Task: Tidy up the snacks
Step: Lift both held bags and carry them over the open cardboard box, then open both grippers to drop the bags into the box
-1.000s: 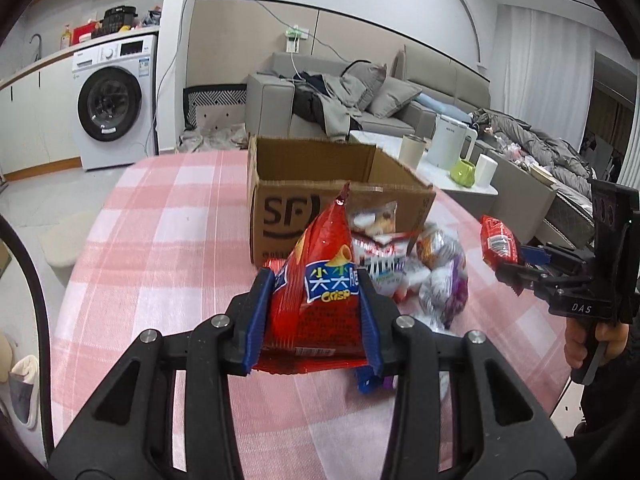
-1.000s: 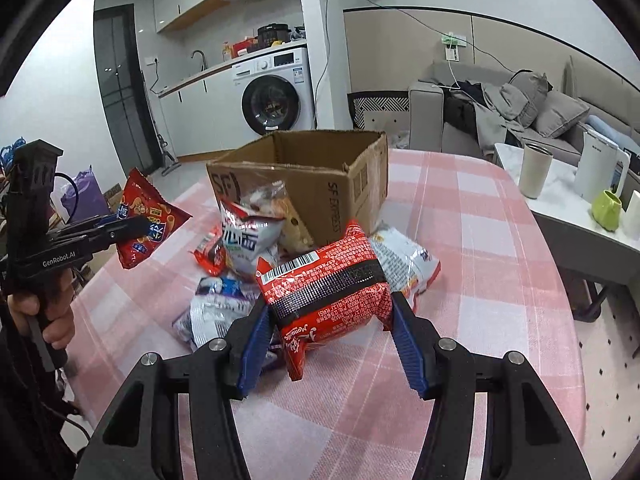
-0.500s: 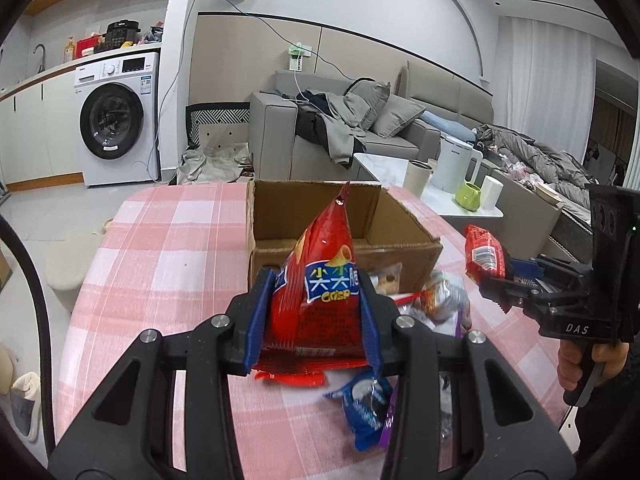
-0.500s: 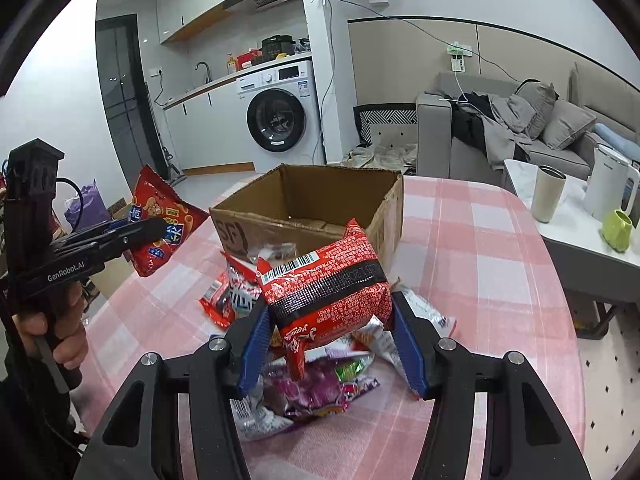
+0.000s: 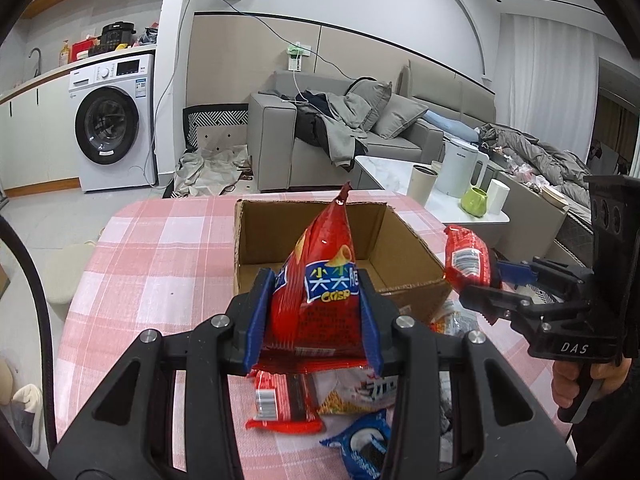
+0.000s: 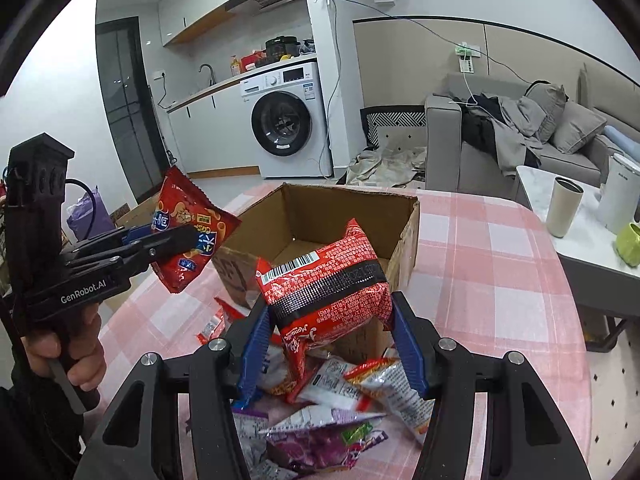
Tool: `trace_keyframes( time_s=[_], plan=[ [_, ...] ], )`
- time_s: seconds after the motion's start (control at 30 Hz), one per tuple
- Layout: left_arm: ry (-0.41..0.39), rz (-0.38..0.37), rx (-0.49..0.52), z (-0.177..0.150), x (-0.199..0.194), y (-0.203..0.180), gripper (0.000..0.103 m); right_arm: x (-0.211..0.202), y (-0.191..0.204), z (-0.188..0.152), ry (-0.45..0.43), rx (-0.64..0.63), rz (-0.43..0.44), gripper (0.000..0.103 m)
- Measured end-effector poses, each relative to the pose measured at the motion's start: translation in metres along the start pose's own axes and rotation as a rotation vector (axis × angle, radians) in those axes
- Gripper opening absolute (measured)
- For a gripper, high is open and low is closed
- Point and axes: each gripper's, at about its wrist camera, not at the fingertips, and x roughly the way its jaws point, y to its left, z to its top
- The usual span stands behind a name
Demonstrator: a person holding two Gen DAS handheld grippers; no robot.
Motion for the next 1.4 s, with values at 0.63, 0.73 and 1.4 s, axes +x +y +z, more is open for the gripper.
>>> trace_keyframes(
  time_s=[0.63, 0.73, 1.4],
  plan=[
    [0.025, -0.003, 0.007, 0.028, 0.059, 0.011, 0.037, 0.038, -0.009, 0.030, 0.005, 0.030, 0.000, 0.058],
    [0.030, -0.003, 0.014, 0.031, 0.068, 0.010, 0.037, 0.044, -0.009, 0.031, 0.011, 0.029, -0.002, 0.058],
    [0.091, 0.030, 0.058, 0.024, 0.118, 0.006, 0.037, 0.072, -0.005, 0.033, 0.037, 0.003, -0.010, 0.058]
  ],
)
